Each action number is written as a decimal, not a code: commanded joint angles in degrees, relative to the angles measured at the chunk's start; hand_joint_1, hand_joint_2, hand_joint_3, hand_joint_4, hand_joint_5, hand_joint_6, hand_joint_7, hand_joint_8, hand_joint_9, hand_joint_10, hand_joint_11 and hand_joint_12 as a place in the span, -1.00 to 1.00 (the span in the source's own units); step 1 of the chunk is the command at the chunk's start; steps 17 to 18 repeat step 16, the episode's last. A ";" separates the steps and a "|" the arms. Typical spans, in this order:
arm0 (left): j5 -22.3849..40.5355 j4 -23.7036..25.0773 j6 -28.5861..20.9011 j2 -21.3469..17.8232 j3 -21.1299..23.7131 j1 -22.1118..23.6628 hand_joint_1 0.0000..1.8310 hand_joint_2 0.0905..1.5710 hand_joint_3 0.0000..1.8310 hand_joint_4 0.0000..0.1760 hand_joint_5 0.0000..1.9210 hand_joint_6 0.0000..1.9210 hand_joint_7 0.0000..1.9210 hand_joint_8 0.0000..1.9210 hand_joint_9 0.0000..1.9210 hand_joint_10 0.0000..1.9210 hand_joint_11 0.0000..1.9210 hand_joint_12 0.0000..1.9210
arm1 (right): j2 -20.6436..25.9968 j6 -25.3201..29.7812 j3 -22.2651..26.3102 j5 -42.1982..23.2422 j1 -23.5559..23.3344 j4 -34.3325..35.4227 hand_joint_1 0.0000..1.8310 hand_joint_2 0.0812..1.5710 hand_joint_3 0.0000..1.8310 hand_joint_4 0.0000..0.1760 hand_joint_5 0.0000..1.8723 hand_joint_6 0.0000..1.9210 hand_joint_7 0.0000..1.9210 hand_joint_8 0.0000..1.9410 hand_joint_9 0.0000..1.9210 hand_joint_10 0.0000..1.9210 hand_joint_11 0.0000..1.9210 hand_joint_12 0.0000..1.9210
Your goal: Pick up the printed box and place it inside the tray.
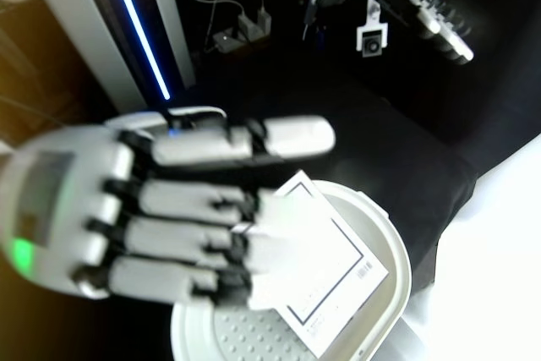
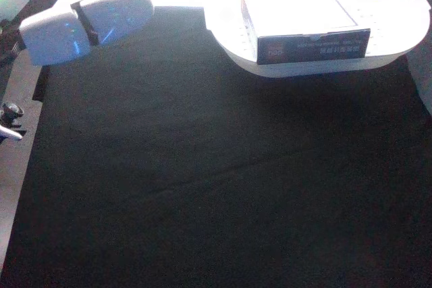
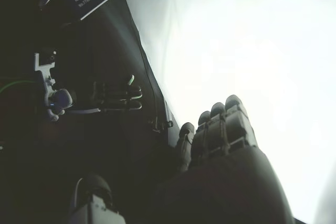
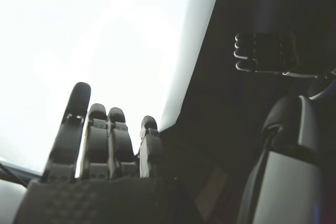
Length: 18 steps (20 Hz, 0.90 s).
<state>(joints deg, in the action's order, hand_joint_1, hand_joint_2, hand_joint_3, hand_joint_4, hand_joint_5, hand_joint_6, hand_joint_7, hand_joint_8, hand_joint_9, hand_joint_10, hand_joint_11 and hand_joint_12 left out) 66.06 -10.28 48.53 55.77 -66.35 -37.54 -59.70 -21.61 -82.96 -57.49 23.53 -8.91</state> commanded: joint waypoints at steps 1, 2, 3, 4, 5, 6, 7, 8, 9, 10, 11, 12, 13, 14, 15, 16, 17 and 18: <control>9.19 -0.23 -0.35 -1.07 0.53 -0.08 -0.86 0.06 -1.00 0.99 -1.00 -1.00 -1.00 -1.00 -1.00 -1.00 -1.00 -1.00 | 0.56 0.37 0.56 -8.15 -0.22 1.42 -0.27 -0.16 -1.00 1.00 -1.00 -1.00 -1.00 -1.00 -1.00 -1.00 -1.00 -1.00; 10.17 -0.17 -0.32 -1.48 0.99 -0.50 -0.83 0.03 -1.00 1.00 -1.00 -1.00 -1.00 -1.00 -1.00 -1.00 -1.00 -1.00 | 0.88 0.37 1.32 -9.13 0.22 1.37 -0.28 -0.17 -1.00 1.00 -1.00 -1.00 -1.00 -1.00 -1.00 -1.00 -1.00 -1.00; 11.54 -0.16 -0.26 -1.94 1.65 -1.16 -0.81 0.05 -1.00 1.00 -1.00 -1.00 -1.00 -1.00 -1.00 -1.00 -1.00 -1.00 | 1.22 0.37 2.13 -10.72 0.99 1.38 -0.31 -0.21 -1.00 1.00 -1.00 -1.00 -1.00 -1.00 -1.00 -1.00 -1.00 -1.00; 12.68 -0.16 -0.04 -2.33 2.31 -1.78 -0.81 0.08 -1.00 1.00 -1.00 -1.00 -1.00 -1.00 -1.00 -1.00 -1.00 -1.00 | 1.63 0.37 2.99 -12.19 1.86 1.45 -0.32 -0.25 -1.00 1.00 -1.00 -1.00 -1.00 -1.00 -1.00 -1.00 -0.98 -0.99; 14.23 -0.16 0.64 -2.80 3.22 -2.48 -0.75 0.08 -1.00 1.00 -1.00 -1.00 -1.00 -1.00 -1.00 -1.00 -1.00 -1.00 | 2.10 0.35 4.06 -13.73 3.06 1.64 -0.27 -0.30 -0.94 1.00 -1.00 -1.00 -1.00 -1.00 -1.00 -1.00 -1.00 -0.50; 15.34 -0.14 1.44 -3.23 4.10 -2.98 -0.71 0.08 -1.00 1.00 -1.00 -1.00 -1.00 -1.00 -1.00 -1.00 -1.00 -1.00 | 2.50 0.29 5.03 -15.23 4.09 1.90 -0.24 -0.27 -0.96 1.00 -1.00 -1.00 -1.00 -1.00 -1.00 -1.00 -1.00 -0.49; 16.74 -0.06 2.29 -3.68 5.01 -3.59 -0.59 0.06 -1.00 1.00 -1.00 -1.00 -1.00 -1.00 -1.00 -1.00 -1.00 -1.00 | 2.85 -0.32 6.10 -17.39 5.87 2.94 -0.25 -0.24 -0.98 1.00 -1.00 -1.00 -1.00 -1.00 -1.00 -1.00 -1.00 -0.81; 17.89 0.08 2.54 -3.87 5.50 -4.01 -0.54 0.05 -1.00 1.00 -1.00 -1.00 -1.00 -1.00 -1.00 -1.00 -1.00 -1.00 | 3.05 -0.80 6.83 -19.10 7.08 3.70 -0.25 -0.23 -0.98 1.00 -1.00 -1.00 -1.00 -1.00 -1.00 -1.00 -1.00 -0.96; 18.92 0.27 2.62 -3.97 5.83 -4.40 -0.43 0.03 -1.00 1.00 -1.00 -1.00 -1.00 -1.00 -1.00 -1.00 -1.00 -1.00 | 3.19 -0.99 7.40 -20.43 7.82 4.01 -0.28 -0.24 -0.99 1.00 -1.00 -1.00 -1.00 -1.00 -1.00 -1.00 -1.00 -0.99; 20.37 0.51 2.75 -4.27 6.38 -4.97 -0.42 0.01 -1.00 1.00 -1.00 -1.00 -1.00 -1.00 -1.00 -1.00 -1.00 -1.00 | 3.26 -1.05 8.25 -22.64 9.07 4.37 -0.27 -0.17 -0.96 1.00 -1.00 -1.00 -1.00 -1.00 -1.00 -1.00 -1.00 -1.00; 21.28 0.55 2.96 -4.55 6.82 -5.38 -0.55 0.04 -1.00 1.00 -1.00 -1.00 -1.00 -1.00 -1.00 -1.00 -1.00 -1.00 | 3.29 -1.05 8.63 -23.70 9.38 4.43 -0.31 -0.08 -0.94 1.00 -1.00 -1.00 -1.00 -1.00 -1.00 -1.00 -0.99 -1.00; 22.27 0.48 3.47 -4.92 7.32 -5.83 -0.60 0.06 -1.00 1.00 -1.00 -1.00 -1.00 -1.00 -1.00 -1.00 -1.00 -1.00 | 3.43 -1.20 9.17 -25.11 9.90 4.48 -0.29 0.07 -0.94 1.00 -1.00 -1.00 -1.00 -1.00 -1.00 -1.00 -1.00 -1.00; 22.90 0.17 3.84 -5.23 7.65 -6.10 -0.64 0.05 -1.00 1.00 -1.00 -1.00 -1.00 -1.00 -1.00 -1.00 -1.00 -1.00 | 3.54 -1.34 9.52 -25.69 10.00 4.49 -0.34 0.30 -0.95 1.00 -1.00 -1.00 -1.00 -1.00 -1.00 -1.00 -1.00 -1.00; 23.90 0.10 3.84 -5.35 7.74 -6.33 -0.68 0.03 -1.00 1.00 -1.00 -1.00 -1.00 -1.00 -1.00 -1.00 -1.00 -1.00 | 3.55 -1.36 9.72 -26.56 10.06 4.49 -0.33 0.28 -0.98 1.00 -1.00 -1.00 -1.00 -1.00 -1.00 -1.00 -1.00 -1.00; 24.57 0.10 3.85 -5.43 7.86 -6.51 -0.74 0.00 -1.00 1.00 -1.00 -1.00 -1.00 -1.00 -1.00 -1.00 -1.00 -1.00 | 3.59 -1.36 9.91 -27.37 10.21 4.49 -0.35 0.22 -1.00 1.00 -1.00 -1.00 -1.00 -1.00 -1.00 -1.00 -1.00 -1.00; 25.53 0.10 3.87 -5.59 8.13 -6.70 -0.75 -0.01 -1.00 1.00 -1.00 -1.00 -1.00 -1.00 -1.00 -1.00 -1.00 -1.00 | 3.79 -1.36 10.29 -28.59 10.49 4.60 -0.42 0.20 -1.00 1.00 -1.00 -1.00 -1.00 -1.00 -1.00 -1.00 -1.00 -1.00; 25.53 0.10 3.87 -5.59 8.13 -6.70 -0.75 -0.01 -1.00 1.00 -1.00 -1.00 -1.00 -1.00 -1.00 -1.00 -1.00 -1.00 | 3.79 -1.36 10.29 -28.59 10.49 4.60 -0.42 0.20 -1.00 1.00 -1.00 -1.00 -1.00 -1.00 -1.00 -1.00 -1.00 -1.00; 25.53 0.10 3.87 -5.59 8.13 -6.70 -0.75 -0.01 -1.00 1.00 -1.00 -1.00 -1.00 -1.00 -1.00 -1.00 -1.00 -1.00 | 3.79 -1.36 10.29 -28.59 10.49 4.60 -0.42 0.20 -1.00 1.00 -1.00 -1.00 -1.00 -1.00 -1.00 -1.00 -1.00 -1.00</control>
